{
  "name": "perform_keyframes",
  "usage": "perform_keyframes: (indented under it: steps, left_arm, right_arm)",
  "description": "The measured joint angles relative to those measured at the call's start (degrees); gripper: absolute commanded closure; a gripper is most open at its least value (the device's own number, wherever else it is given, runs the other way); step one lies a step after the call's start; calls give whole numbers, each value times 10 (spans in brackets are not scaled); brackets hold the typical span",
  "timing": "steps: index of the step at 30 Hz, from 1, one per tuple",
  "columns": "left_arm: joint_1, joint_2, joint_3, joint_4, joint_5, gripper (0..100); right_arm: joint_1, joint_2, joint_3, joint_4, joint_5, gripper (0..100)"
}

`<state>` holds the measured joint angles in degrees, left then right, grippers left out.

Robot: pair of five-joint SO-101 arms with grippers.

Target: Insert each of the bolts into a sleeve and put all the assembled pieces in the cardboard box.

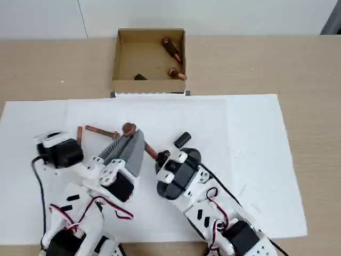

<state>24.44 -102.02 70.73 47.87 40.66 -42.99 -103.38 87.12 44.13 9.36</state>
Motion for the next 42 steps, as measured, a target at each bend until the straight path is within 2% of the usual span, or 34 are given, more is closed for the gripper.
perform_keyframes:
  steps: [14, 24, 34, 42]
  left_arm:
    - [14, 0, 13, -5, -17, 995]
    - [13, 0, 82, -91, -36, 995]
    - [13, 0, 84, -92, -75, 995]
    - [17, 0, 103, -96, -75, 995]
  right_arm:
    - [-2, 0, 0, -9, 11, 996]
    - [-5, 0, -1, -9, 11, 996]
    - [13, 0, -1, -9, 11, 996]
    - [15, 0, -1, -9, 12, 996]
